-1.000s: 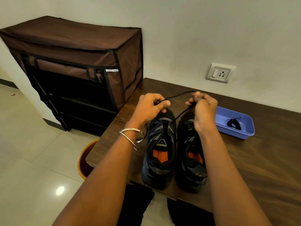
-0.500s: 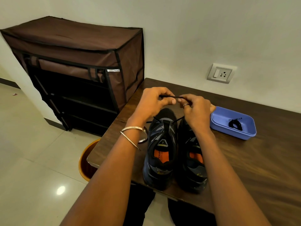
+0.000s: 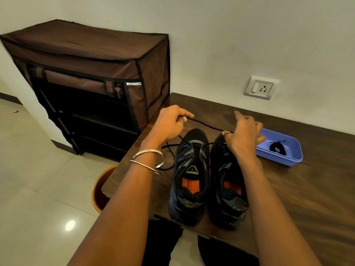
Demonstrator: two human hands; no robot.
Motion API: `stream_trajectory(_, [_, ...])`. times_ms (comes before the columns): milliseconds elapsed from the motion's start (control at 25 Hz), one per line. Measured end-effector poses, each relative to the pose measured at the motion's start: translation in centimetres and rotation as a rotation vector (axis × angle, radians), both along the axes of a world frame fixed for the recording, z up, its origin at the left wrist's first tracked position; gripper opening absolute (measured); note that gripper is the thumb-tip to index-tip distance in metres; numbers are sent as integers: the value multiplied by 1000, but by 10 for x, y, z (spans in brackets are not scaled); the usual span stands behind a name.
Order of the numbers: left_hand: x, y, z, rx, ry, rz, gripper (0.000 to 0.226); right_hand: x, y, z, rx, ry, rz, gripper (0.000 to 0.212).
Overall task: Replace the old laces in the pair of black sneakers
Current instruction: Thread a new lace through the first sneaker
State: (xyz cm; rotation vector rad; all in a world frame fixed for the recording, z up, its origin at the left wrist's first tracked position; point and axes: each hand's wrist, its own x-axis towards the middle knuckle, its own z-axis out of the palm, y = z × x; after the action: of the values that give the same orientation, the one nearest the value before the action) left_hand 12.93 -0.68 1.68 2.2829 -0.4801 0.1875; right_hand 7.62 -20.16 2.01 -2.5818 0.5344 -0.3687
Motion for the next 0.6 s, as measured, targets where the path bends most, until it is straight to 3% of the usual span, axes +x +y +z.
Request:
stream_trajectory(120, [-4,-11,4,3,31,-61,31,4,19,1,-63,-70,350,65])
stream_trajectory(200, [-7,-12,5,-38,73,-76,32,6,31,-2,-21,-86,432,55])
stream_trajectory(400, [-8,-4,3,-158,157,-78,27,9,22,-7,123,-199,241,16])
stream_trajectory(600, [-3,1,-2,-152,142,28,16,3,9,-9,59,-94,21,16])
